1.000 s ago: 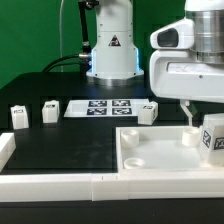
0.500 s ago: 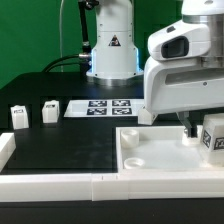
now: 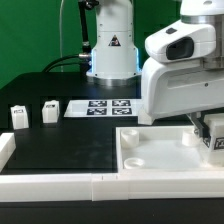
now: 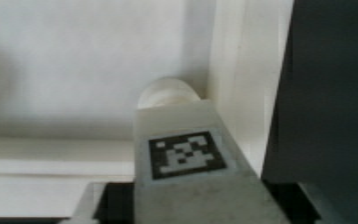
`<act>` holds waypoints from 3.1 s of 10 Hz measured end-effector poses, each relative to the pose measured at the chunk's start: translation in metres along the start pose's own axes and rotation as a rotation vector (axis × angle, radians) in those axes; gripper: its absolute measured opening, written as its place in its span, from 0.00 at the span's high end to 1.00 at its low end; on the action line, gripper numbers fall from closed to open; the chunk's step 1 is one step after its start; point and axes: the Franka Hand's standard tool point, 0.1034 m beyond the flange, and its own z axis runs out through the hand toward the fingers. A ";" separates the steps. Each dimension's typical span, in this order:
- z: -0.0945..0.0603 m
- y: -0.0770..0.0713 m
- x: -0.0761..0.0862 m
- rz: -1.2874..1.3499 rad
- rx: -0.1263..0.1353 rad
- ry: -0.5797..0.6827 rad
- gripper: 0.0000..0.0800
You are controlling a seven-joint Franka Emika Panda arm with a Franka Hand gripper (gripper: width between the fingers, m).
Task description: Assemble one leg
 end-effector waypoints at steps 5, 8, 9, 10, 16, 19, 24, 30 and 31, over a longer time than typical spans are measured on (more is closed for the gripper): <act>0.000 0.003 0.001 0.152 0.003 0.007 0.63; 0.001 0.005 0.000 0.604 0.012 0.021 0.63; 0.001 0.006 0.000 0.770 0.013 0.019 0.63; 0.001 0.005 0.000 0.896 0.013 0.017 0.63; 0.004 -0.003 -0.002 1.505 0.028 0.004 0.63; 0.004 -0.004 -0.002 1.463 0.031 0.002 0.52; 0.005 -0.001 -0.002 0.989 0.027 0.008 0.19; 0.003 -0.002 0.006 0.139 -0.043 0.061 0.19; 0.002 -0.002 0.008 0.010 -0.059 0.080 0.19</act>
Offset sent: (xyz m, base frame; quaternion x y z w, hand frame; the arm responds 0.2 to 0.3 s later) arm 0.0000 0.0000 0.0000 0.0000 0.0000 0.0000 1.0000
